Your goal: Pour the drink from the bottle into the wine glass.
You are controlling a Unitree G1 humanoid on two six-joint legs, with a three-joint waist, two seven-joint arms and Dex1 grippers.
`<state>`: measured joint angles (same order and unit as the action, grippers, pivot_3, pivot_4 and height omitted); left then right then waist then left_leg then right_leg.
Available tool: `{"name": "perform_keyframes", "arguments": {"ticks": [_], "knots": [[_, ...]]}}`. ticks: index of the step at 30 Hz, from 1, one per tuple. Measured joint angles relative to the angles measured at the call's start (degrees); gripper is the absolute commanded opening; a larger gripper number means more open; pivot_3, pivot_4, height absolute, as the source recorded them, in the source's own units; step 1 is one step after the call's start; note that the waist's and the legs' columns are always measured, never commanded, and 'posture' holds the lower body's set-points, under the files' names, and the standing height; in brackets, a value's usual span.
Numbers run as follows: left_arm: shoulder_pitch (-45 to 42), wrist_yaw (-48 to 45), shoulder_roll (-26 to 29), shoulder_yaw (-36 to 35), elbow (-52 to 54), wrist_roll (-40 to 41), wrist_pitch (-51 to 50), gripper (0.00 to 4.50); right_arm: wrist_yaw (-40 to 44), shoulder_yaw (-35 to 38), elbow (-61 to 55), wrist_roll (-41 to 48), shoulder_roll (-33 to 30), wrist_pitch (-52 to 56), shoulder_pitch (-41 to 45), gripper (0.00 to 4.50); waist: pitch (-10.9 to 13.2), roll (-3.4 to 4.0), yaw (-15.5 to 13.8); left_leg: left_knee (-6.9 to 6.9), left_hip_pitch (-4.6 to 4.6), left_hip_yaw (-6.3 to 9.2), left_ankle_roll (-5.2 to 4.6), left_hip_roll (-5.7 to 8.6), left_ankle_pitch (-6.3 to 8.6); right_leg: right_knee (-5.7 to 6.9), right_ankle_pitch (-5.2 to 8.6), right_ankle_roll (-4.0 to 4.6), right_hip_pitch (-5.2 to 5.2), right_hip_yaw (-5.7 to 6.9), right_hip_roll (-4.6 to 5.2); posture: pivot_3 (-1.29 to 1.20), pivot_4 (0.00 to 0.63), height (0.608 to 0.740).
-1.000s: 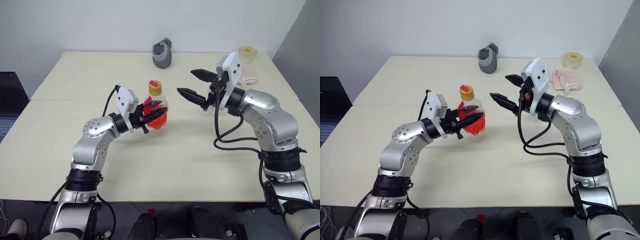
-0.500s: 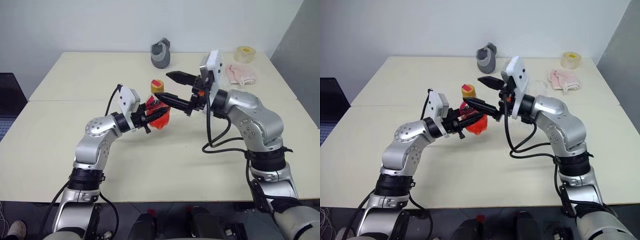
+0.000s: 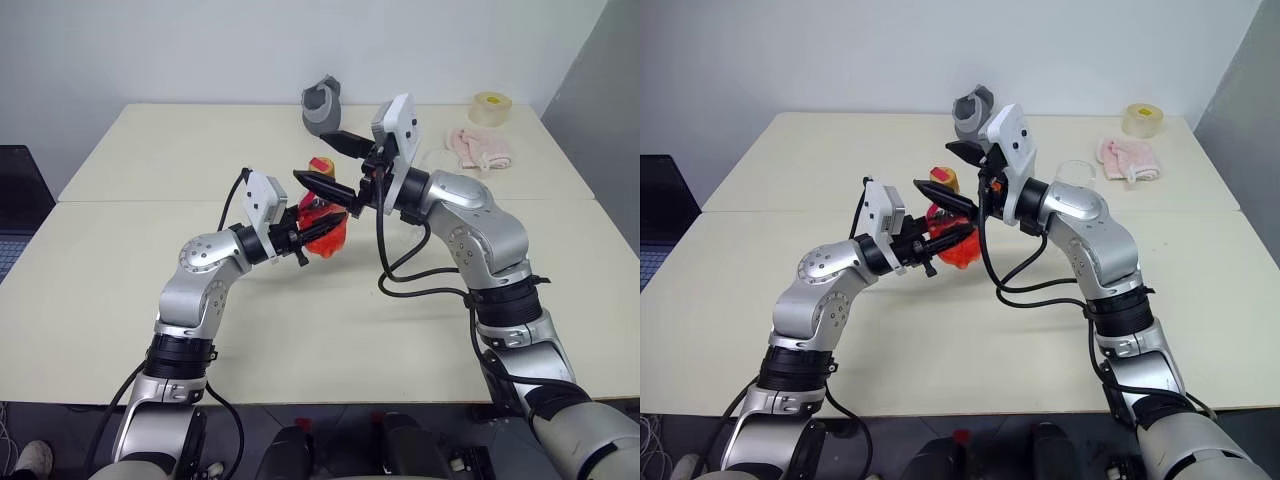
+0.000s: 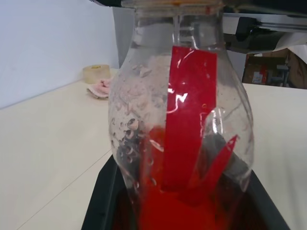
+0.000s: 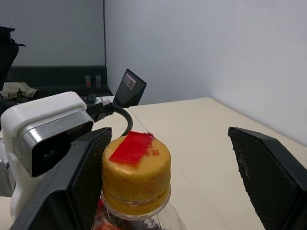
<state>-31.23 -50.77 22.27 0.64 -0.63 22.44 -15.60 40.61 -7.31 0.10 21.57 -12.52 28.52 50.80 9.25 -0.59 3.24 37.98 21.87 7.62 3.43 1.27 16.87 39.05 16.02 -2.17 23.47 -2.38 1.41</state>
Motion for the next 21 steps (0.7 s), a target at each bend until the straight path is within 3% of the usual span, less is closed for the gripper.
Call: {"name": "perform_keyframes", "arguments": {"ticks": [21], "knots": [[2.4,0.1,0.6,-0.1,1.1,0.1,0.0,1.32,0.3,5.5,-7.0,3.6,-11.6,5.6,-7.9,4.12,0.0,0.0,-0.1,0.0,0.0,-0.03,-0.11,-0.01,0.06,-0.01,0.0,0.0,-0.02,0.0,0.0,0.0,0.15,0.74]]}}
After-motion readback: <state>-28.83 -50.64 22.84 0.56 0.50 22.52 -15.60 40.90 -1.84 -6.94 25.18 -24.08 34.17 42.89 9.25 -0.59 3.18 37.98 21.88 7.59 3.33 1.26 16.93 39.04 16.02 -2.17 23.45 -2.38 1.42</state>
